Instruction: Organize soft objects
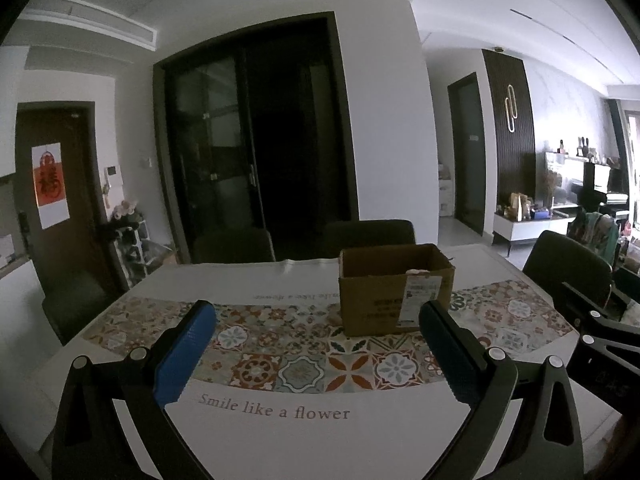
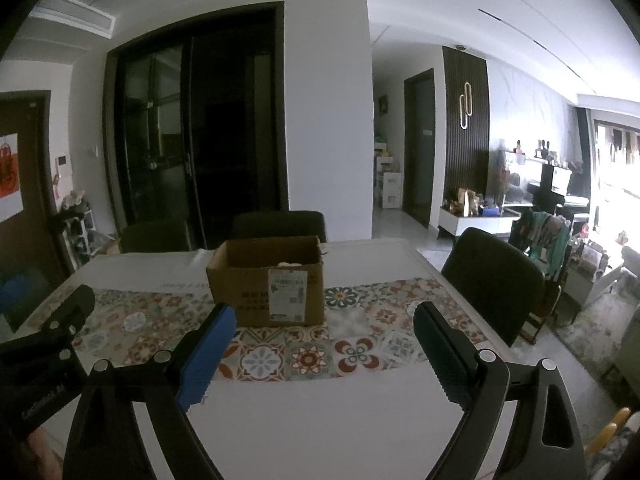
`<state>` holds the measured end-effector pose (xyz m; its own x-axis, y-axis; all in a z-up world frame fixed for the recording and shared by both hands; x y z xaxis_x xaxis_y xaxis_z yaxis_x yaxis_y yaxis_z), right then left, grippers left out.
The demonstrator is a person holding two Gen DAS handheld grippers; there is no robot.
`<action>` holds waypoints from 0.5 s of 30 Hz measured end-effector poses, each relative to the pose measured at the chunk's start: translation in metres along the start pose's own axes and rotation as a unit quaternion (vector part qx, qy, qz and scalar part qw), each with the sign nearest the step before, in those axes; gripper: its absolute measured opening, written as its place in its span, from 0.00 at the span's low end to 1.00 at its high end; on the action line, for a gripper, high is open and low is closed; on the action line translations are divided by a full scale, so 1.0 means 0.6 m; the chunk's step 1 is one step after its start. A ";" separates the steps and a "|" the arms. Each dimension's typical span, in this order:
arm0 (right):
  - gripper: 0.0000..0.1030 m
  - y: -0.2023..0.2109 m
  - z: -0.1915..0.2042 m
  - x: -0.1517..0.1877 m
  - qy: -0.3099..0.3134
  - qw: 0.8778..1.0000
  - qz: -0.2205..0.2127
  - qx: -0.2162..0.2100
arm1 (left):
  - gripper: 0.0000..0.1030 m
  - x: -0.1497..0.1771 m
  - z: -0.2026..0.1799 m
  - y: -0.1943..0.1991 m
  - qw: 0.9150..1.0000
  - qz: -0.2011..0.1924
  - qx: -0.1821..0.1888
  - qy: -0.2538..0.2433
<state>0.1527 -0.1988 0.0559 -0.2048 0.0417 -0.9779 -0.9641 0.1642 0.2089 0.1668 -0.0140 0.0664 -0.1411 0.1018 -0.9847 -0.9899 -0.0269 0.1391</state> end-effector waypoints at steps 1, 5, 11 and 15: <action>0.89 0.001 -0.001 0.000 -0.001 1.000 0.000 -0.001 | 1.00 0.000 0.000 0.000 1.000 0.000 0.000 0.000; 0.89 0.000 0.001 0.001 0.000 1.000 0.001 -0.001 | 1.00 -0.001 0.002 0.000 1.000 0.000 -0.002 -0.001; 0.89 0.009 -0.003 0.002 0.001 1.000 0.002 -0.002 | 1.00 -0.003 0.006 0.000 1.000 -0.003 -0.010 -0.004; 0.89 0.008 -0.003 0.003 -0.001 1.000 0.002 -0.001 | 1.00 -0.003 0.007 0.000 1.000 -0.004 -0.015 -0.007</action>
<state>0.1473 -0.1995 0.0554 -0.2086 0.0439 -0.9770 -0.9635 0.1619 0.2130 0.1670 -0.0102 0.0686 -0.1336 0.1157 -0.9843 -0.9903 -0.0552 0.1279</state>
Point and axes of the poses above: each gripper's, at about its wrist camera, not at the fingertips, and y roughly against the way its jaws point, z to its left, x to its underside, the point moved 10 cm from there along -y, roughly the way its jaws point, and after that the axes turned 10 degrees about -z, right-handed, at the moved point
